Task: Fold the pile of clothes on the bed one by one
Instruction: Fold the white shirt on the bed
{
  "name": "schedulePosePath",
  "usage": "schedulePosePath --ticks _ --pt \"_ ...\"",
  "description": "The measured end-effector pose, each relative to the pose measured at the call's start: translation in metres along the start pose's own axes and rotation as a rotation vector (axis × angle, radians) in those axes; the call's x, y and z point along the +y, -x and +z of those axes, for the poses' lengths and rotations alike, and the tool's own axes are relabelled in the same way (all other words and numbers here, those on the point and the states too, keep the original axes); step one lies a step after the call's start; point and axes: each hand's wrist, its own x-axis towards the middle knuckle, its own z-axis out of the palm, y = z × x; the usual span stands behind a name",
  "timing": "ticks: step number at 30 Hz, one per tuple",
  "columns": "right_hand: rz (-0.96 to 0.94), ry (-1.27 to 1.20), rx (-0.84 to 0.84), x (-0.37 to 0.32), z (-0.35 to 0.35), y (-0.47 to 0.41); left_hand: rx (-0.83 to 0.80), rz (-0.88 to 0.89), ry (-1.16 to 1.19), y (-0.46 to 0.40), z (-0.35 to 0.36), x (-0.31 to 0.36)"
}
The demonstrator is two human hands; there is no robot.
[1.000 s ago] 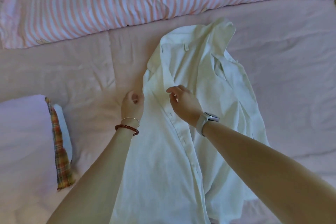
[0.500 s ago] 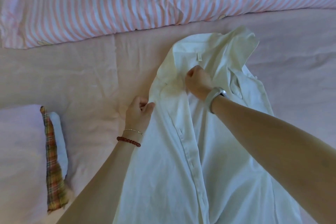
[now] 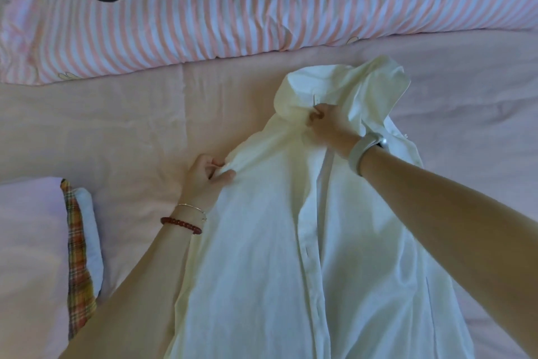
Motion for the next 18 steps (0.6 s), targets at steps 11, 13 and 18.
schedulePosePath --ticks 11,13,18 --pt "-0.088 0.09 0.15 0.0 0.01 -0.028 -0.069 -0.198 -0.15 -0.022 -0.024 0.009" --pt "-0.091 0.048 0.152 0.003 0.016 -0.022 0.081 -0.132 -0.263 -0.033 -0.022 0.001" --pt "-0.339 -0.056 0.285 0.031 0.012 0.043 0.264 0.056 -0.614 -0.013 0.003 0.002"
